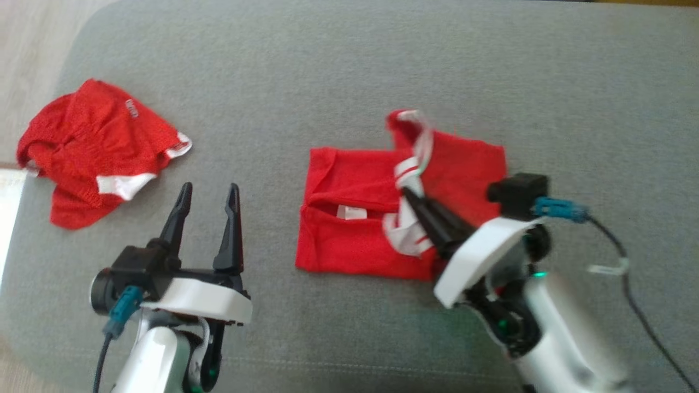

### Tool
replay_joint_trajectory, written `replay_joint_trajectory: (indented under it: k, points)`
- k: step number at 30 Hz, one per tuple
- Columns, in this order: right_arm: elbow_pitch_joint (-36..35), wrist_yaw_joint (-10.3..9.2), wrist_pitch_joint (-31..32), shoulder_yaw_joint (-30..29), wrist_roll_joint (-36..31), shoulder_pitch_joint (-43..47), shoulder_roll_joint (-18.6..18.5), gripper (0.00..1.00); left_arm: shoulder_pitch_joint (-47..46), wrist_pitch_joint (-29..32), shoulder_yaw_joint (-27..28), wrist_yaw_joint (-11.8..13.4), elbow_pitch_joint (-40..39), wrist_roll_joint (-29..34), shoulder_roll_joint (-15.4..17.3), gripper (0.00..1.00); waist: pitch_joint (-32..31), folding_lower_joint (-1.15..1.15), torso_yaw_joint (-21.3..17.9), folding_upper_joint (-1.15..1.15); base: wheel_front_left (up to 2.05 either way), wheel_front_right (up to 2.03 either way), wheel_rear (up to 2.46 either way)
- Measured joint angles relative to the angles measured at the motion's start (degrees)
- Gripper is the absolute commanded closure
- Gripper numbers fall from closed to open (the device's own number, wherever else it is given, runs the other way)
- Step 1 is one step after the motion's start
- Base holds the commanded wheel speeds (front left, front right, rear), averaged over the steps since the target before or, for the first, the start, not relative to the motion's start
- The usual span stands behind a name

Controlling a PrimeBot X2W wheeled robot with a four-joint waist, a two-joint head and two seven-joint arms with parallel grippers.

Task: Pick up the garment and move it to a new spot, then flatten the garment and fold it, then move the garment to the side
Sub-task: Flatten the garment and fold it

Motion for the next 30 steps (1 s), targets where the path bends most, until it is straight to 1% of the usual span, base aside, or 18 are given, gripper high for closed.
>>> replay_joint_trajectory:
  k: [5, 6, 16, 17, 18, 19, 25, 28, 30]
  points:
    - [7.25, 0.0, -6.57, 6.14, 6.13, -4.67, -0.04, 1.0, -0.18, 0.0, -0.78, -0.51, 0.58, 0.08, -0.73, 0.0, 0.94, 0.0, 1.71, 0.0, 0.0, 0.0, 0.0]
    - [7.25, 0.0, -6.57, 6.14, 6.13, -4.67, -0.04, 1.0, -0.18, 0.0, -0.78, -0.51, 0.58, 0.08, -0.73, 0.0, 0.94, 0.0, 1.71, 0.0, 0.0, 0.0, 0.0]
    - [19.61, 0.0, -14.84, 16.02, 15.28, -13.12, -0.29, 1.0, -2.63, 0.0, -0.97, -1.32, 1.02, 1.0, -1.81, 0.0, 3.07, 0.0, 3.83, 0.0, 0.0, 0.0, 0.0]
    - [20.3, 0.0, -15.48, 17.12, 16.8, -13.74, -0.33, 0.67, -2.63, 0.0, -0.97, -1.58, 1.11, 1.01, -1.92, 0.0, 3.27, 0.0, 3.94, 0.0, 0.0, 0.0, 0.0]
    - [21.13, 0.0, -16.21, 18.15, 17.77, -14.4, -0.32, 0.07, -2.64, 0.0, -0.97, -1.59, 1.2, 1.04, -2.03, 0.0, 3.47, 0.0, 4.03, 0.0, 0.0, 0.0, 0.0]
    - [21.98, 0.0, -16.75, 19.18, 18.3, -15.04, -0.33, 0.0, -2.65, 0.0, -0.97, -1.62, 1.36, 1.26, -2.13, 0.0, 3.62, 0.0, 4.1, 0.0, 0.0, 0.0, 0.0]
    - [22.85, 0.0, -22.98, 23.36, 21.08, -19.17, -0.33, 0.0, -2.93, 0.0, -0.88, -2.02, 1.89, 1.6, -2.8, 0.0, 4.15, 0.0, 3.7, 0.0, 0.0, 0.0, 0.0]
    - [21.84, 0.0, -26.5, 23.98, 21.5, -21.02, -0.33, 0.0, -3.49, 0.0, -0.73, -2.07, 2.01, 1.99, -2.9, 0.0, 4.07, 0.0, 3.2, 0.0, 0.0, 0.0, 0.0]
    - [21.32, 0.0, -28.46, 23.4, 20.53, -22.07, -0.32, 0.0, -3.59, 0.0, -0.49, -2.07, 2.01, 2.04, -2.9, 0.0, 3.97, 0.0, 2.73, 0.0, 0.0, 0.0, 0.0]
